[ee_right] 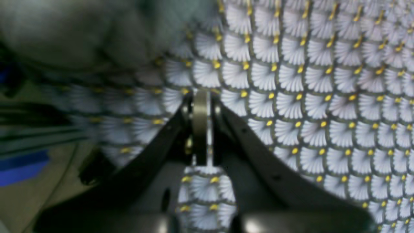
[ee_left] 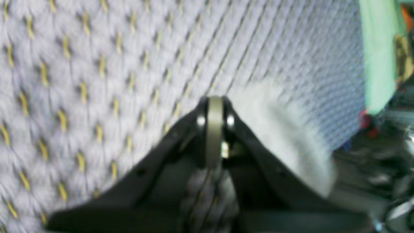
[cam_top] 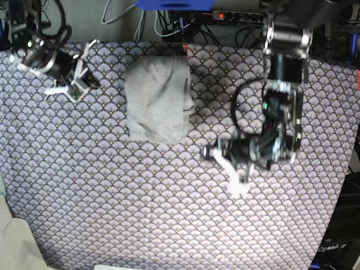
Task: Fold the T-shirt properly
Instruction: 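Release the shirt and raise both grippers away from the stack, then smooth the folded shirt's edge with the right gripper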
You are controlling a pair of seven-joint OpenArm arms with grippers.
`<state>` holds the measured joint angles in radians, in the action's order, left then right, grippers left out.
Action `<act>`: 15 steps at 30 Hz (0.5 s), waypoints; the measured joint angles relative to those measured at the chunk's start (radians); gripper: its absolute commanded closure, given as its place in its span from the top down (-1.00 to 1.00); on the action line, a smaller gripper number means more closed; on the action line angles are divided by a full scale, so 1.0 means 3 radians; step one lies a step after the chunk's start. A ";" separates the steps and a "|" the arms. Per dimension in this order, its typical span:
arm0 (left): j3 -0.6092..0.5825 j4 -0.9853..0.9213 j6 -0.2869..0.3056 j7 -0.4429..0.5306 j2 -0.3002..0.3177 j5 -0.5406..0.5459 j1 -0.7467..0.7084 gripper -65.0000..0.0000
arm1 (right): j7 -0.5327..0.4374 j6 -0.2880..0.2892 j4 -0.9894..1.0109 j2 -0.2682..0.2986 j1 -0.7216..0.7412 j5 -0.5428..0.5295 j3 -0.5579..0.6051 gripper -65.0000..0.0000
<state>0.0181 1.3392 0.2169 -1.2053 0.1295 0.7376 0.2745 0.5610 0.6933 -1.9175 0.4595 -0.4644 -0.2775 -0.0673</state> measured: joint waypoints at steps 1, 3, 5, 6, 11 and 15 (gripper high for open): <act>-0.0008 0.0027 -0.0001 0.0015 0.0050 -0.0003 -0.0126 -1.00 | 0.0027 0.0004 -0.0084 -0.0075 -0.0038 0.0018 -0.0013 -1.00; -0.0008 0.0081 -0.0008 0.0015 0.0174 -0.0024 -0.0340 -1.00 | -0.0020 0.0023 -0.0168 -0.0150 -0.0058 -0.0032 -0.0011 -1.00; -0.0001 0.0167 -0.0008 0.0086 0.0326 -0.0036 -0.0473 -1.00 | -0.0102 0.0015 -0.0170 -0.0170 -0.0047 -0.0009 -0.0023 -1.00; 0.0006 0.0225 -0.0010 0.0172 0.0406 -0.0025 -0.0534 -1.00 | -0.0145 0.0015 -0.0167 -0.0217 -0.0052 0.0024 -0.0025 -1.00; -0.0005 0.0305 -0.0006 0.0437 0.0642 0.0015 -0.0942 -1.00 | -0.0253 0.0017 -0.0160 -0.0411 -0.0041 -0.0008 0.0033 -1.00; -0.0001 0.0294 0.0048 0.0647 0.0764 0.0102 -0.1072 -1.00 | -0.0305 0.0015 -0.0160 -0.0528 0.0041 -0.0024 0.0027 -1.00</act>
<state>0.0177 1.4273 0.2314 -1.0111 0.3588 0.7681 -0.0471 0.4694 0.6979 -1.9656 0.3012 -0.4522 -0.2848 -0.0593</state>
